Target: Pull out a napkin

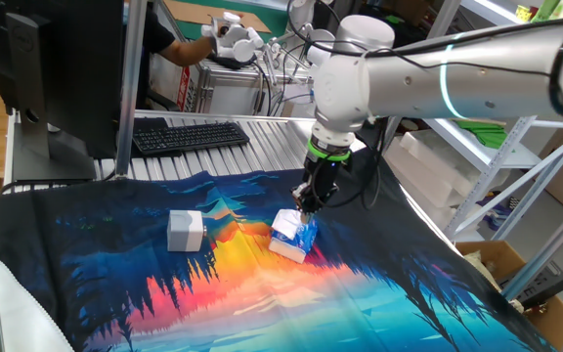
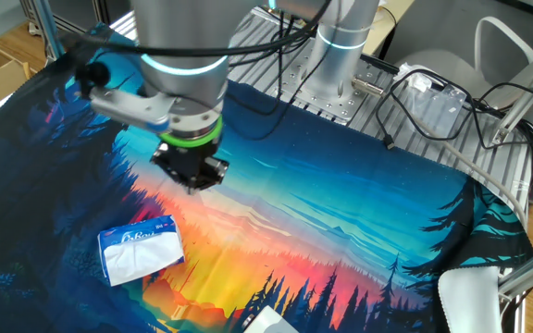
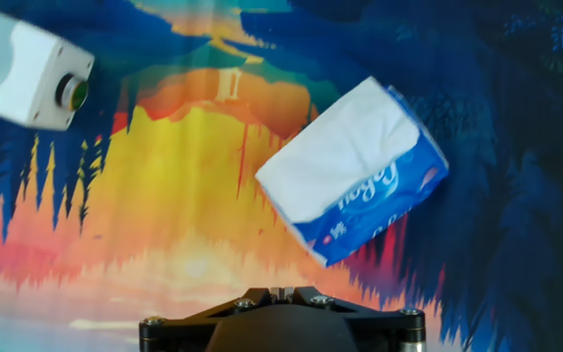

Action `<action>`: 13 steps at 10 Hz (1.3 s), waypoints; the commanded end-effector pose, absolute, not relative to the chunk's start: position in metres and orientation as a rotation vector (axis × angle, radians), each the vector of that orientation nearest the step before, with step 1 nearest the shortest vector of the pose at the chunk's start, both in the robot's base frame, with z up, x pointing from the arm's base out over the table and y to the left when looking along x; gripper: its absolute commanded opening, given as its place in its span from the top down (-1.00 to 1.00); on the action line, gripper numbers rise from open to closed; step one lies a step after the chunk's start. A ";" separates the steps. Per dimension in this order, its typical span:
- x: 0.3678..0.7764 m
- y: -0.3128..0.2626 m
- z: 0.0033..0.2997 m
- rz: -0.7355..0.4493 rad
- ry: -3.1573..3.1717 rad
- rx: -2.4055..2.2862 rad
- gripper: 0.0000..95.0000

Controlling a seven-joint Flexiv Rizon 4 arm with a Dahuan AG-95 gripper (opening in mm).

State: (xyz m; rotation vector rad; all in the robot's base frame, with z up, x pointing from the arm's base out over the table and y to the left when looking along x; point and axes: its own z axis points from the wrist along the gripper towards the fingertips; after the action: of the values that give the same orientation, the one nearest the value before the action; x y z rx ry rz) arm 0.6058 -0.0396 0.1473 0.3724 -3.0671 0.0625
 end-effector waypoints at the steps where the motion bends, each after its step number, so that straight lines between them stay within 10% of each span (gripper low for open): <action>1: 0.612 -0.043 0.145 0.058 -3.069 0.373 1.00; 13: 0.634 -0.048 0.133 0.026 -3.070 0.374 1.00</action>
State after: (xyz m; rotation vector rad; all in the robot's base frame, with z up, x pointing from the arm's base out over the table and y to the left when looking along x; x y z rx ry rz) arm 0.6323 -0.0477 0.1344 0.3749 -3.0691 0.0253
